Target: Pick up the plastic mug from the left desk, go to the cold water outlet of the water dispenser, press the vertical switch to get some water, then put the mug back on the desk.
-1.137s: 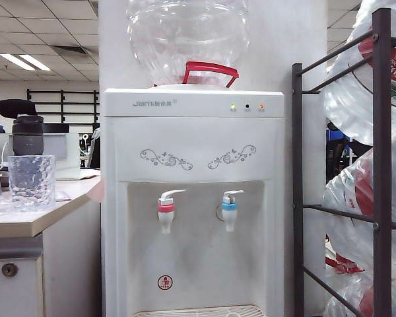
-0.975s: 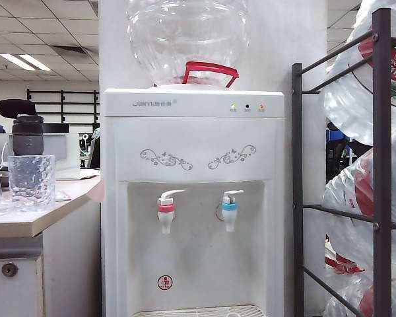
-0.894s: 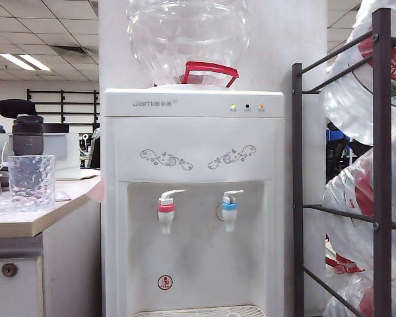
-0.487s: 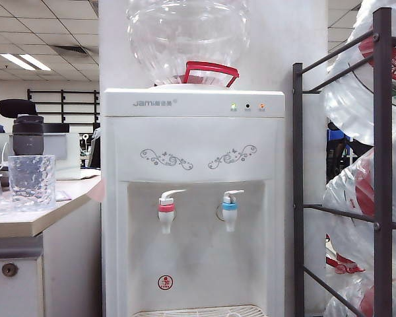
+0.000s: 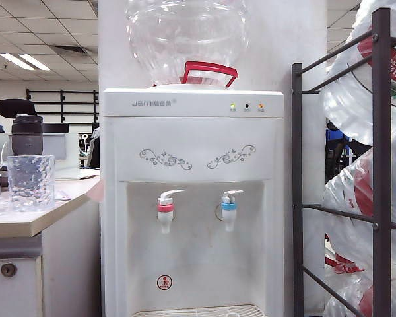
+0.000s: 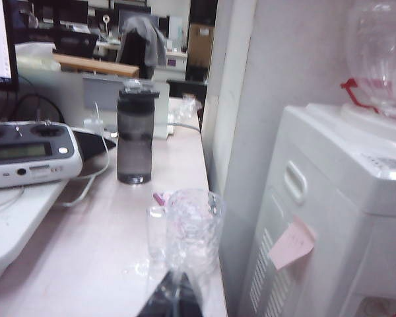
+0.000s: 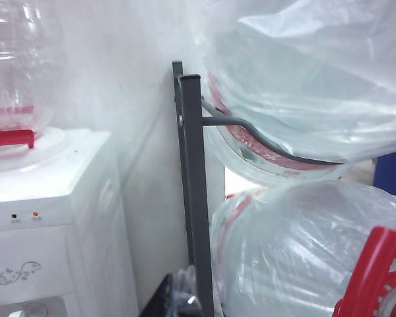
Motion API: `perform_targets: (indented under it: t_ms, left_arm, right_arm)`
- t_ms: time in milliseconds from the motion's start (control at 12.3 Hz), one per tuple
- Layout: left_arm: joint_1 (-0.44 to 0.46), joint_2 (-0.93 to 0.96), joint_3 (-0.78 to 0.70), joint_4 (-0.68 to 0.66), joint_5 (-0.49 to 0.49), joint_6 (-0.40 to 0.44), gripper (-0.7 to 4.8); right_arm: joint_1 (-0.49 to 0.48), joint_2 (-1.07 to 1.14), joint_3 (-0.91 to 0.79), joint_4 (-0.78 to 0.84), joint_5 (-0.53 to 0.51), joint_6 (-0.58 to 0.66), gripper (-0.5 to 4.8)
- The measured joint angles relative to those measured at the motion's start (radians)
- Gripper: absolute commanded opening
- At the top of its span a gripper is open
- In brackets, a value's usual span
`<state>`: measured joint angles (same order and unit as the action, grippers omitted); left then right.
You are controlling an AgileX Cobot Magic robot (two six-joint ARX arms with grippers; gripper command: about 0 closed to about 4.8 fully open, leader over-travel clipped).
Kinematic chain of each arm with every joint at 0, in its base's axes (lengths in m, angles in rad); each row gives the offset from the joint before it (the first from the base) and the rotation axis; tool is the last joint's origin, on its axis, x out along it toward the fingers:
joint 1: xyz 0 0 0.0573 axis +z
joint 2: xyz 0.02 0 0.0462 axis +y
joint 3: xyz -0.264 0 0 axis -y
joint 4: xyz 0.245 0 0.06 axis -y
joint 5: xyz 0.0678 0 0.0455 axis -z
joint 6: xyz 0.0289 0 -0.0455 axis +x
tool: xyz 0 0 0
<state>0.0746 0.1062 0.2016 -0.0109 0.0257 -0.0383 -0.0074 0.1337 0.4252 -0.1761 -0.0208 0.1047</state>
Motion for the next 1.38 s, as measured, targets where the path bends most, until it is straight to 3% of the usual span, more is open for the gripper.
perform_targets:
  t_ms: [244, 487, 650, 731, 812, 1056, 1137, 1219, 1381]
  left_arm:
    - [0.0, 0.166, 0.013, 0.099, -0.01, 0.016, -0.05]
    - [0.0, 0.454, 0.02, 0.338, -0.055, 0.022, -0.05]
    - [0.0, 0.615, 0.069, 0.415, -0.071, 0.022, -0.05]
    - [0.0, 0.704, 0.101, 0.454, -0.074, 0.022, -0.05]
    - [0.001, 0.784, 0.107, 0.547, -0.1, 0.022, -0.05]
    - [0.002, 0.843, 0.118, 0.616, -0.116, 0.019, -0.05]
    - [0.002, 0.844, 0.118, 0.619, -0.116, 0.015, -0.05]
    - [0.002, 0.846, 0.118, 0.62, -0.116, 0.014, -0.05]
    - [0.002, 0.851, 0.118, 0.617, -0.116, 0.014, -0.05]
  right_arm:
    - [0.0, 0.152, 0.143, 0.009, -0.011, 0.0, -0.05]
    - [0.0, 0.329, 0.314, 0.017, -0.155, -0.003, -0.05]
    - [0.0, 0.403, 0.377, 0.025, -0.304, -0.004, -0.05]
    - [0.001, 0.447, 0.406, 0.028, -0.446, -0.004, -0.05]
    - [0.06, 0.475, 0.414, 0.027, -0.529, -0.004, -0.05]
    - [0.289, 0.507, 0.418, -0.016, -0.425, -0.004, -0.05]
    - [0.438, 0.527, 0.418, -0.066, -0.345, -0.004, -0.05]
    - [0.6, 0.546, 0.418, -0.097, -0.198, -0.007, -0.05]
    - [0.768, 0.572, 0.418, -0.106, 0.024, -0.059, -0.05]
